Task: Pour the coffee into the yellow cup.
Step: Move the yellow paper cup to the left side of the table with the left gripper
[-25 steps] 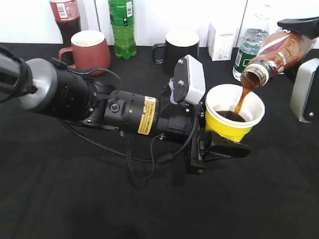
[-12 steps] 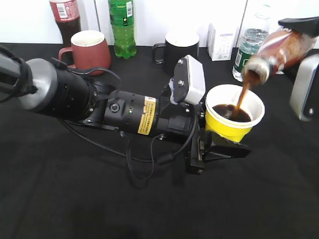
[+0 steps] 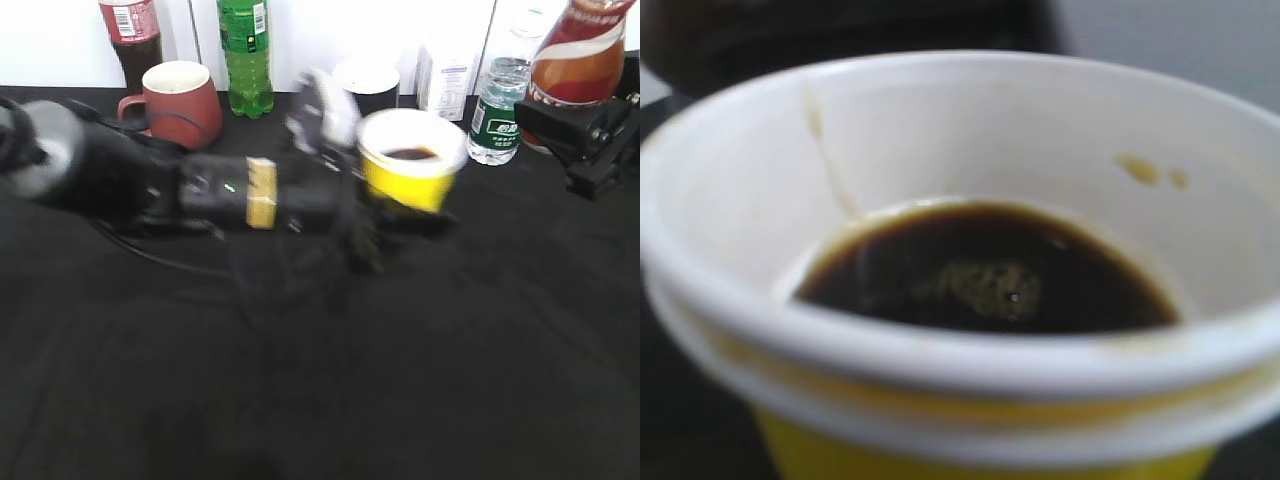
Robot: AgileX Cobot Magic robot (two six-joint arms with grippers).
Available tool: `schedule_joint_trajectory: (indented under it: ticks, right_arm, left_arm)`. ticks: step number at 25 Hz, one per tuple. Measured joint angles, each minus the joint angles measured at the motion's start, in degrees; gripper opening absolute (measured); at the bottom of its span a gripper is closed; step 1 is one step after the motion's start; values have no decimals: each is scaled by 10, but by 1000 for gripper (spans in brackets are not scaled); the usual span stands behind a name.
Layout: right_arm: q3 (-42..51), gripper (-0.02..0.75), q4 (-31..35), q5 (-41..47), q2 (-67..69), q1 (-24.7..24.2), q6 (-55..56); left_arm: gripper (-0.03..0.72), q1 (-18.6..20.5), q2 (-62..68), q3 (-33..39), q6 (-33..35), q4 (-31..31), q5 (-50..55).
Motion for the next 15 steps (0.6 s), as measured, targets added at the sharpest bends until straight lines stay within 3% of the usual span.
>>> schedule_joint_trajectory:
  ticks: [6, 9, 15]
  right_arm:
    - [0, 543, 0, -6, 0, 0, 11]
    - [0, 543, 0, -8, 0, 0, 13]
    - [0, 543, 0, -9, 0, 0, 13]
  left_arm:
    - [433, 116, -18, 3, 0, -1, 3]
    - [433, 175, -18, 41, 20, -7, 3]
    - [433, 196, -3, 116, 205, -218, 2]
